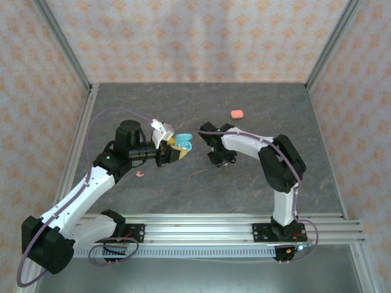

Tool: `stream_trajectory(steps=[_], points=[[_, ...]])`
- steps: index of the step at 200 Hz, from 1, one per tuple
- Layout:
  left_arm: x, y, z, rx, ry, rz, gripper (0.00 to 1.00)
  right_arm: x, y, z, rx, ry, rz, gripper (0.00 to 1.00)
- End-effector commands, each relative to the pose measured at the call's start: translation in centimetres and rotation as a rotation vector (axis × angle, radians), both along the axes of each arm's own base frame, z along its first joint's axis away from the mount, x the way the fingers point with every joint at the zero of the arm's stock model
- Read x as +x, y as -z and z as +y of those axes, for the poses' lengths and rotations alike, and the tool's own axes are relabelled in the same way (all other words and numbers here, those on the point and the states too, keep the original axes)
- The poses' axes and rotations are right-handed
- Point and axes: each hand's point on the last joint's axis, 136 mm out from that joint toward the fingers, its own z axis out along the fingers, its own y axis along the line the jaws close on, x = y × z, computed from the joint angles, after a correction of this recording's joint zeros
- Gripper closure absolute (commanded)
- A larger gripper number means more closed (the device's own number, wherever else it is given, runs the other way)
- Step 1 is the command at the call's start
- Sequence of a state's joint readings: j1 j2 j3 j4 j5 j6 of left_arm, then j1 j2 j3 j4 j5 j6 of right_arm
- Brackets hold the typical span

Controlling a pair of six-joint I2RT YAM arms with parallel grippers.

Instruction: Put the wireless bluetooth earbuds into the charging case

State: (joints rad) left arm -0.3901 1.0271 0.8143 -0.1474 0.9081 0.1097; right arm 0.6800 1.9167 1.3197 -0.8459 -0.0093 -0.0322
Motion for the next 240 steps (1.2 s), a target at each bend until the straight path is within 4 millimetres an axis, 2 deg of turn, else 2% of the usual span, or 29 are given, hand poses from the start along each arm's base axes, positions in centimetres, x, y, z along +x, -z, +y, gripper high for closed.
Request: stream_trajectory(steps=[1, 73, 101, 129, 182, 240], points=[[0.0, -0.5, 0.4, 0.01, -0.006, -0.036, 0.95, 0.5, 0.0, -0.7, -0.061, -0.022, -0.003, 0.7], [0.1, -0.5, 0.4, 0.015, -0.006, -0.035, 0.95, 0.6, 1.0, -0.7, -0.081, -0.031, 0.016, 0.73], [-0.1, -0.5, 0.5, 0.021, -0.006, -0.038, 0.95, 0.6, 0.9, -0.8, -0.083, -0.02, 0.014, 0.81], [-0.1, -0.5, 0.5, 0.019, -0.005, -0.039, 0.95, 0.8, -0.3, -0.8, -0.059, 0.008, -0.011, 0.88], [0.0, -1.5, 0.4, 0.002, -0.003, -0.053, 0.95, 0.2, -4.7, -0.1, 0.103, 0.114, -0.043, 0.91], [0.0, -2.0, 0.2, -0.011, 0.005, -0.053, 0.95, -1.6, -12.2, 2.4, 0.412, 0.185, -0.087, 0.92]])
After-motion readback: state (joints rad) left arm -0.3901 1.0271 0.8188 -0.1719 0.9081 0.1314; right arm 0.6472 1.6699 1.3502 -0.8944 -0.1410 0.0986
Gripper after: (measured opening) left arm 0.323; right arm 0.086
